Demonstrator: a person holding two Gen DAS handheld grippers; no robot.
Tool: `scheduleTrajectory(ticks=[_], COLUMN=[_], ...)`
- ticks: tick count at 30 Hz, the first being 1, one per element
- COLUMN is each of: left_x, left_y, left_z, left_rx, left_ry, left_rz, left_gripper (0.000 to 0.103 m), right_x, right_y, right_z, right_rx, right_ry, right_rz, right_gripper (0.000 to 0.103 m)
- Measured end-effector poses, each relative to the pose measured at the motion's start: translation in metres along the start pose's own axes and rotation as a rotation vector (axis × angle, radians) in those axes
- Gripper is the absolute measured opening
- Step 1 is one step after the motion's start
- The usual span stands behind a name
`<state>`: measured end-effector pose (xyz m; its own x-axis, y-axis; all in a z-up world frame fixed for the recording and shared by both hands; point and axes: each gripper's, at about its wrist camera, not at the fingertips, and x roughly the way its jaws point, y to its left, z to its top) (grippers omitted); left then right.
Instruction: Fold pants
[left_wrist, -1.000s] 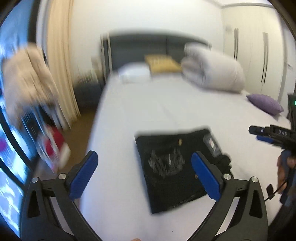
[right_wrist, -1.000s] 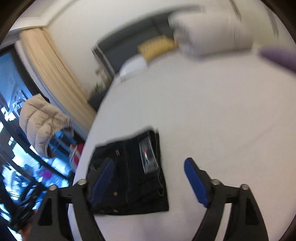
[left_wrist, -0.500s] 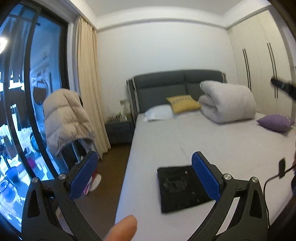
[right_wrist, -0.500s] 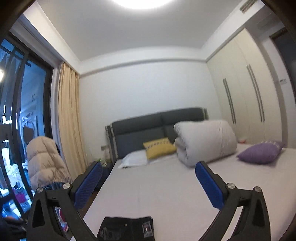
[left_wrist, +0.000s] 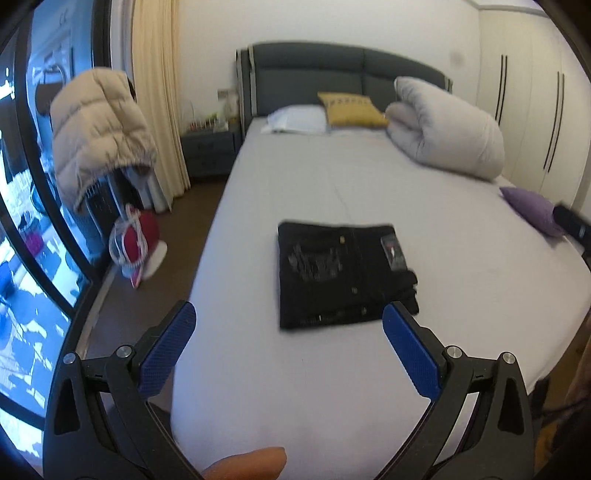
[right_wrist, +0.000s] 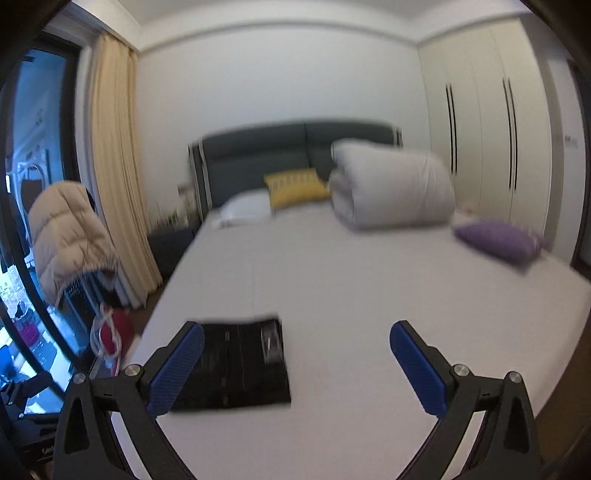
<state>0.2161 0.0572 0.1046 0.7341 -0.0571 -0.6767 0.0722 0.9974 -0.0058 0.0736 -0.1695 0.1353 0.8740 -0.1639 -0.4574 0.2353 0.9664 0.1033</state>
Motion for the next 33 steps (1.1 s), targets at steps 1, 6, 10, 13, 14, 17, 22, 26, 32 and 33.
scheduleTrajectory(ticks=[1, 6, 10, 13, 14, 17, 22, 26, 32, 33], left_x=[0.006, 0.045, 0.062, 0.067, 0.066, 0.065, 0.069, 0.073, 0.077, 0.077], left_y=[-0.002, -0.014, -0.014, -0.012, -0.011, -0.006, -0.004, -0.003, -0.003, -0.003], left_z=[-0.004, -0.022, -0.029, -0.033, -0.034, -0.036, -0.039, -0.041, -0.044, -0.044], left_rx=[0.000, 0.007, -0.002, -0.010, -0.013, -0.021, -0.019, -0.022, -0.020, -0.020], left_ry=[0.025, 0.074, 0.094, 0.101, 0.104, 0.116, 0.127, 0.134, 0.146, 0.146], left_rz=[-0.005, -0.005, -0.008, -0.008, -0.007, -0.001, 0.004, 0.006, 0.009, 0.010], left_gripper=[0.103, 0.103, 0.103, 0.103, 0.103, 0.103, 0.103, 0.103, 0.103, 0.103], right_x=[0.002, 0.012, 0.015, 0.017, 0.019, 0.022, 0.025, 0.027, 0.029, 0.030], right_y=[0.002, 0.011, 0.017, 0.018, 0.018, 0.021, 0.022, 0.022, 0.022, 0.022], right_z=[-0.007, -0.034, -0.042, -0.045, -0.046, -0.050, -0.052, -0.055, -0.057, -0.058], right_rx=[-0.004, -0.056, -0.081, -0.082, -0.082, -0.092, -0.093, -0.096, -0.093, -0.092], right_ry=[0.026, 0.103, 0.127, 0.146, 0.149, 0.164, 0.188, 0.201, 0.218, 0.221], right_rz=[-0.006, -0.015, -0.016, -0.013, -0.013, -0.013, -0.008, -0.006, -0.002, -0.001], right_gripper=[0.103, 0.103, 0.103, 0.103, 0.103, 0.103, 0.103, 0.103, 0.103, 0.103])
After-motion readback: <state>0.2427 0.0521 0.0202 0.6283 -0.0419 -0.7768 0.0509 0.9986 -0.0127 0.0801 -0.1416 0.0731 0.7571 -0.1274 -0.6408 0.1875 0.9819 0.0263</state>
